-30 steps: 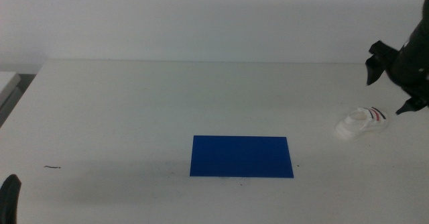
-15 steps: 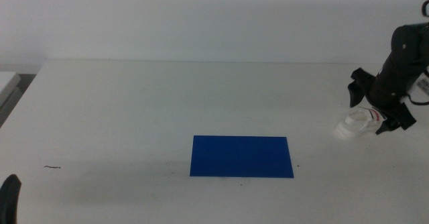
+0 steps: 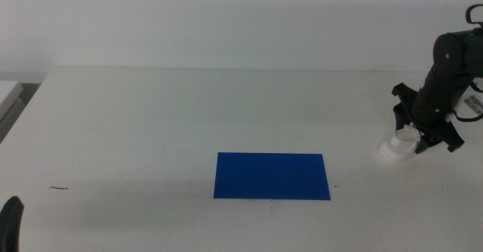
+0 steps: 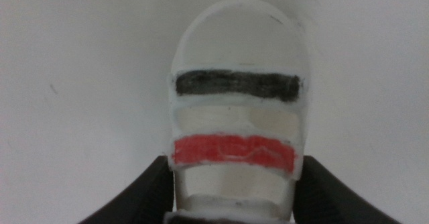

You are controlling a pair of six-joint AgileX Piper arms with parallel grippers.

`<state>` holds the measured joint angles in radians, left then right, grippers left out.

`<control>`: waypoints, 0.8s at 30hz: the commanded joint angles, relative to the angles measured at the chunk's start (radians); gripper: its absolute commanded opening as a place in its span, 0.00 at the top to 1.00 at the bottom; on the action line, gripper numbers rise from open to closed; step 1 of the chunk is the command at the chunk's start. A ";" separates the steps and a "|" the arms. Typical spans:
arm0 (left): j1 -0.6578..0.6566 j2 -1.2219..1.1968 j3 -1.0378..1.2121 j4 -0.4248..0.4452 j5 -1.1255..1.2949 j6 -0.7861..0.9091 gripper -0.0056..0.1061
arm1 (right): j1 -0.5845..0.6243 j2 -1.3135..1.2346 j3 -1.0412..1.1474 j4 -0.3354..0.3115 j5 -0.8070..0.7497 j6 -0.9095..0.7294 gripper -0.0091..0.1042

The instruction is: Use one arm to grab the shoe from the table and place it on the mat.

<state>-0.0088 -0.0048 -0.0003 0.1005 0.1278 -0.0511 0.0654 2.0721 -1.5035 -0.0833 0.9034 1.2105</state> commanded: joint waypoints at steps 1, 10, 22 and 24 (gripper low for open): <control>0.000 0.005 0.000 -0.004 -0.012 -0.003 0.11 | 0.031 -0.045 -0.002 -0.019 0.064 0.030 0.93; 0.000 0.005 0.000 -0.004 -0.012 -0.003 0.11 | 0.257 -0.139 -0.015 0.050 0.071 0.164 0.78; 0.000 0.005 0.000 -0.004 -0.012 -0.003 0.11 | 0.545 -0.103 -0.054 -0.026 0.081 0.389 0.77; 0.000 0.005 0.000 -0.004 -0.012 -0.003 0.11 | 0.562 -0.094 -0.054 -0.026 0.082 0.378 0.77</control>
<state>-0.0088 -0.0048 -0.0003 0.1005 0.1278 -0.0511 0.6143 1.9769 -1.5502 -0.0825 0.9706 1.5846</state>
